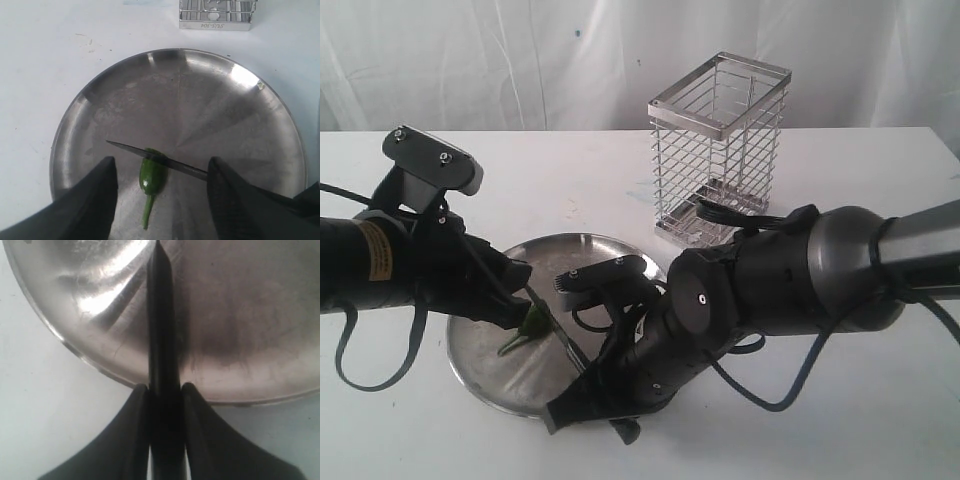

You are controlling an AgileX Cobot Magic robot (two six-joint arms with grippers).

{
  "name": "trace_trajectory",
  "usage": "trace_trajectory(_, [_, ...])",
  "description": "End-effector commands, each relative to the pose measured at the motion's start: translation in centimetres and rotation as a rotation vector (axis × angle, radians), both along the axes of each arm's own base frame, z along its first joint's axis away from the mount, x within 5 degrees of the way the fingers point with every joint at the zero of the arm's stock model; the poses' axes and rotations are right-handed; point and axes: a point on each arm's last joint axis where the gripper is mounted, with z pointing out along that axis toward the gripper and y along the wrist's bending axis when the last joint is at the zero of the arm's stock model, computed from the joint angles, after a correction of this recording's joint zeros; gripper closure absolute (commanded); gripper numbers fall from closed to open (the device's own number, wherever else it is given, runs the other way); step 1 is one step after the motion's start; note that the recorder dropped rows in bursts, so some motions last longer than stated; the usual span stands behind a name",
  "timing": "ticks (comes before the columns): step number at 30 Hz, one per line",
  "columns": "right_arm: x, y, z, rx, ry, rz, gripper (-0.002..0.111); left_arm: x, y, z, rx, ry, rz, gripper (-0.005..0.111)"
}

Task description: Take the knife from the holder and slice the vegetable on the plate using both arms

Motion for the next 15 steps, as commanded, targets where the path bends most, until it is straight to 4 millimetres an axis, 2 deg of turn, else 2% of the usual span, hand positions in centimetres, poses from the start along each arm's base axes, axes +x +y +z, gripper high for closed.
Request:
trace_trajectory(1, [0.3, 0.1, 0.4, 0.007, -0.011, -0.003, 0.108, 0.0, 0.1, 0.1, -0.003, -0.001, 0.006, 0.059])
trace_trajectory(2, [0.4, 0.2, 0.5, 0.009, -0.012, -0.002, 0.108, 0.1, 0.0, 0.1, -0.008, -0.007, 0.003, 0.067])
trace_trajectory(3, [0.5, 0.3, 0.6, 0.013, -0.013, -0.001, 0.108, 0.4, -0.1, 0.0, -0.024, -0.022, 0.0, 0.086])
trace_trajectory(5, [0.5, 0.4, 0.7, 0.01, -0.005, 0.003, 0.108, 0.8, 0.0, -0.1, -0.037, -0.031, 0.005, 0.104])
trace_trajectory(12, [0.4, 0.4, 0.8, 0.006, 0.003, 0.007, 0.108, 3.3, 1.1, -1.4, -0.064, 0.038, 0.123, 0.106])
trace_trajectory(15, [0.4, 0.4, 0.8, 0.005, 0.002, 0.008, 0.108, 4.2, 0.9, -1.8, -0.058, 0.051, 0.131, 0.106])
